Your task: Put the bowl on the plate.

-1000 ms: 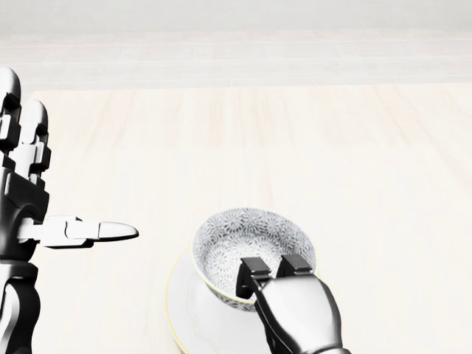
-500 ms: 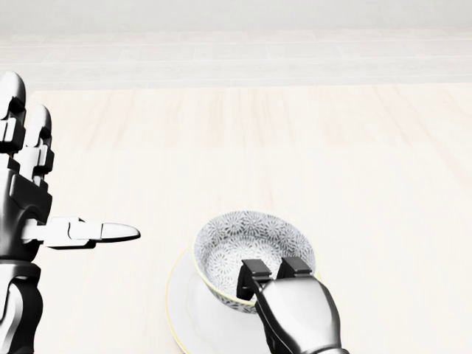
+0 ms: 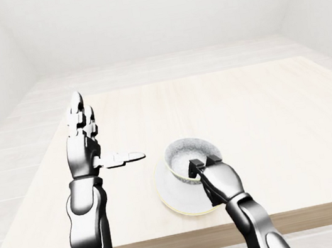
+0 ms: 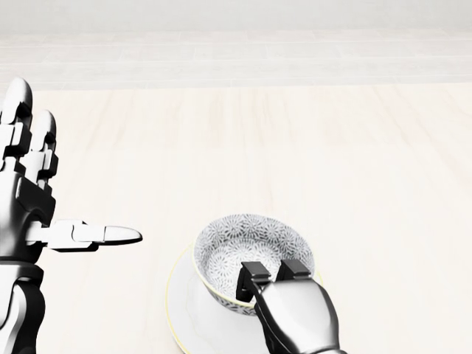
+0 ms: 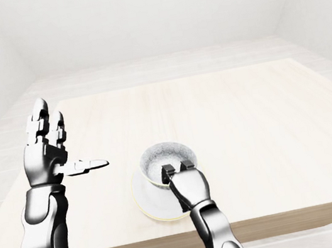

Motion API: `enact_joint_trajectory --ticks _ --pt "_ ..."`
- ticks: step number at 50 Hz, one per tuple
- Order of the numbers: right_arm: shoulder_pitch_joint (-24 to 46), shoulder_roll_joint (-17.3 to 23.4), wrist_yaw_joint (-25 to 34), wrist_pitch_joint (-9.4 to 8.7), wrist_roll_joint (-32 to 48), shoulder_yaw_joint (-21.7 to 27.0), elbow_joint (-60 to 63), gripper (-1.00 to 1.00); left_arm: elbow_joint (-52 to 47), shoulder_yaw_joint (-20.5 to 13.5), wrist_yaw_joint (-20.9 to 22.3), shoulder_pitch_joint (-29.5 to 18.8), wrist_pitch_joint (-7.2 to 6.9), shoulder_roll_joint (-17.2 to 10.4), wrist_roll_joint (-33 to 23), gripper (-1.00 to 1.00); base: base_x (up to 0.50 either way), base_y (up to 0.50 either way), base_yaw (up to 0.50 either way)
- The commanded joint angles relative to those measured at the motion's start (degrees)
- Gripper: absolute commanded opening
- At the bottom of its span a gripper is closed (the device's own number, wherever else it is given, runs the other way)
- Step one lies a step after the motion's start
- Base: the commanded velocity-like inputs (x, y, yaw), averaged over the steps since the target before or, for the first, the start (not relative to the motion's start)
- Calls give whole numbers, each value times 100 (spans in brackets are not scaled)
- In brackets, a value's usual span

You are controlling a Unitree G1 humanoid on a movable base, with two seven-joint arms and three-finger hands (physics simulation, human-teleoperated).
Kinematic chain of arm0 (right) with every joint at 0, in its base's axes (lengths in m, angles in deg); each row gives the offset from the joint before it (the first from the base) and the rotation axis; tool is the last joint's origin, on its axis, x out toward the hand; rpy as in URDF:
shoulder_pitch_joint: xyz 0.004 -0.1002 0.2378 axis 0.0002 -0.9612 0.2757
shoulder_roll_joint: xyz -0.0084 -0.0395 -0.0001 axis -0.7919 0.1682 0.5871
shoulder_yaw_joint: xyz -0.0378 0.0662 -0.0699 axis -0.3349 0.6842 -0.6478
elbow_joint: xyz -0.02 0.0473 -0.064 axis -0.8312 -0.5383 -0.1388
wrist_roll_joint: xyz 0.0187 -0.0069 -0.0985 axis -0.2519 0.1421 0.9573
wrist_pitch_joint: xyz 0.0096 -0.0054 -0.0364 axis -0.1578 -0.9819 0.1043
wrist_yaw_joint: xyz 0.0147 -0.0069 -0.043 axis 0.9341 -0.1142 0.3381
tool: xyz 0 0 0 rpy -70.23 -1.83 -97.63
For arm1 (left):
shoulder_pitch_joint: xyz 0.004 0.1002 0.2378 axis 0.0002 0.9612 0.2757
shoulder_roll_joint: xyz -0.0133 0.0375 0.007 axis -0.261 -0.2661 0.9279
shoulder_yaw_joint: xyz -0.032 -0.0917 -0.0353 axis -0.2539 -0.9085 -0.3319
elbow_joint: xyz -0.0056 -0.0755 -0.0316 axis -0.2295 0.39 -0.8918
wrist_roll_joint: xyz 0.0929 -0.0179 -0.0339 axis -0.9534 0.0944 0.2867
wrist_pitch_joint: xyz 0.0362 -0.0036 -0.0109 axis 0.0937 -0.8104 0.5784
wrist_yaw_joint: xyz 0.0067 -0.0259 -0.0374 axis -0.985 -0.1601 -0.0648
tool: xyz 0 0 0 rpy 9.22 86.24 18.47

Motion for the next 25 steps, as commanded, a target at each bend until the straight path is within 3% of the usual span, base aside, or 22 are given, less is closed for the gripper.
enact_joint_trajectory --ticks 1,18,21,23,25 --pt "14 -2 -164 0 60 -17 -132 -100 -78 9 -2 -25 0 4 0 100 0 0 0" --pt "-28 8 6 0 196 -88 107 -98 -187 14 -12 -50 0 2 3 100 0 0 0" --pt "-44 5 7 0 200 -95 147 -80 -199 15 -8 -49 0 2 4 100 0 0 0" --pt "-57 3 21 0 205 -104 173 -50 -203 12 -5 -48 0 1 5 100 0 0 0" --pt "-56 4 13 0 209 -111 179 -33 -192 13 -5 -49 0 2 0 100 0 0 0"
